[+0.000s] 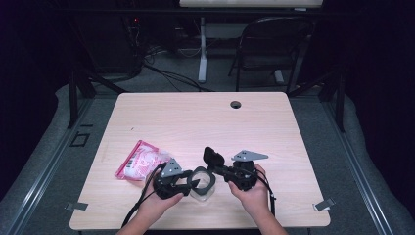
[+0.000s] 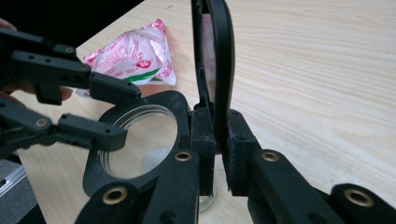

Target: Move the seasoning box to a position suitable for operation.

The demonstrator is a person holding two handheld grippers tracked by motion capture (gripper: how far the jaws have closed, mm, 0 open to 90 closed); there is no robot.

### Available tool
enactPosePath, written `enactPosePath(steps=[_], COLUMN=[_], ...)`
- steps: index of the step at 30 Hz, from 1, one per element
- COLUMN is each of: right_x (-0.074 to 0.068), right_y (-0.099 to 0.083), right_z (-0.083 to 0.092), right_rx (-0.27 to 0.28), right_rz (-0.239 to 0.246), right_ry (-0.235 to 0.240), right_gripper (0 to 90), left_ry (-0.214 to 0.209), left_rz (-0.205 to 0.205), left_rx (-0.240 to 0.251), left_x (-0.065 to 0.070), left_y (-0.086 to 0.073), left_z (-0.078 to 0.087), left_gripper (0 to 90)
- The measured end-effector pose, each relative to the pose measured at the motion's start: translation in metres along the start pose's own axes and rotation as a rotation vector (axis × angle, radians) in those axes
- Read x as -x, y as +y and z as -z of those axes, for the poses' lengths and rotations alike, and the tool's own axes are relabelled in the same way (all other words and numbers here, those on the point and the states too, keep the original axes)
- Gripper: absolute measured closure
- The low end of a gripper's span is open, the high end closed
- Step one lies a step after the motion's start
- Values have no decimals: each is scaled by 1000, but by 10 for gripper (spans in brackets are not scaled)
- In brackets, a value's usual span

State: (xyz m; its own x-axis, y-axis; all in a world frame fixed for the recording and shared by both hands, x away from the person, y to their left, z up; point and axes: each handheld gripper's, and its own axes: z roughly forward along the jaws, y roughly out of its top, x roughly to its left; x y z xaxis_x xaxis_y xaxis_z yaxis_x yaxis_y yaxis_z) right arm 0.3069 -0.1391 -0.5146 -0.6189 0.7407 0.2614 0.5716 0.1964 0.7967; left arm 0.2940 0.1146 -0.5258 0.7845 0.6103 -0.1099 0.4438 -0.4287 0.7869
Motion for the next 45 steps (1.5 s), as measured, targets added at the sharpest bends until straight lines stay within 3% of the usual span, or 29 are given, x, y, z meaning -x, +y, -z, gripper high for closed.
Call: enactPosePath(steps=[10, 13, 15, 21, 25, 26, 30, 33, 37, 38, 40, 43, 45], right_x=[-1, -2, -3, -3, -5, -5, -4, 2, 9, 11, 11, 13, 14], right_y=[1, 0, 0, 0, 4, 6, 8, 10, 12, 13, 14, 15, 15], right_z=[-1, 2, 4, 8, 15, 19, 25, 30, 37, 40, 42, 45, 46], right_rx=[-5, -10, -5, -25, -37, -43, -15, -31, 3, 27, 29, 43, 58], right_rz=[17, 17, 9, 25, 68, 105, 111, 105, 100, 93, 91, 100, 90], right_ry=[-3, 2, 21, 19, -6, -30, -34, -13, -7, 5, 7, -2, 4], right_gripper=[841, 782, 731, 637, 581, 581, 594, 605, 598, 586, 584, 575, 576], left_ry=[-3, -3, -2, 5, 20, 18, -6, -20, -25, -33, -16, -6, 5], left_rz=[-17, -43, -45, -36, 4, 16, 58, 88, 98, 88, 72, 58, 75], left_rx=[12, 7, 9, 24, 60, 66, 73, 82, 99, 82, 94, 81, 46], left_x=[-1, -1, -2, -7, -16, -19, -29, -38, -50, -55, -58, -65, -71], left_y=[-1, 0, 1, 3, 5, 6, 7, 7, 6, 5, 4, 2, 0], left_z=[1, 2, 3, 9, 18, 21, 29, 35, 42, 43, 44, 46, 49], left_gripper=[549, 540, 530, 481, 463, 464, 464, 487, 480, 472, 467, 433, 426])
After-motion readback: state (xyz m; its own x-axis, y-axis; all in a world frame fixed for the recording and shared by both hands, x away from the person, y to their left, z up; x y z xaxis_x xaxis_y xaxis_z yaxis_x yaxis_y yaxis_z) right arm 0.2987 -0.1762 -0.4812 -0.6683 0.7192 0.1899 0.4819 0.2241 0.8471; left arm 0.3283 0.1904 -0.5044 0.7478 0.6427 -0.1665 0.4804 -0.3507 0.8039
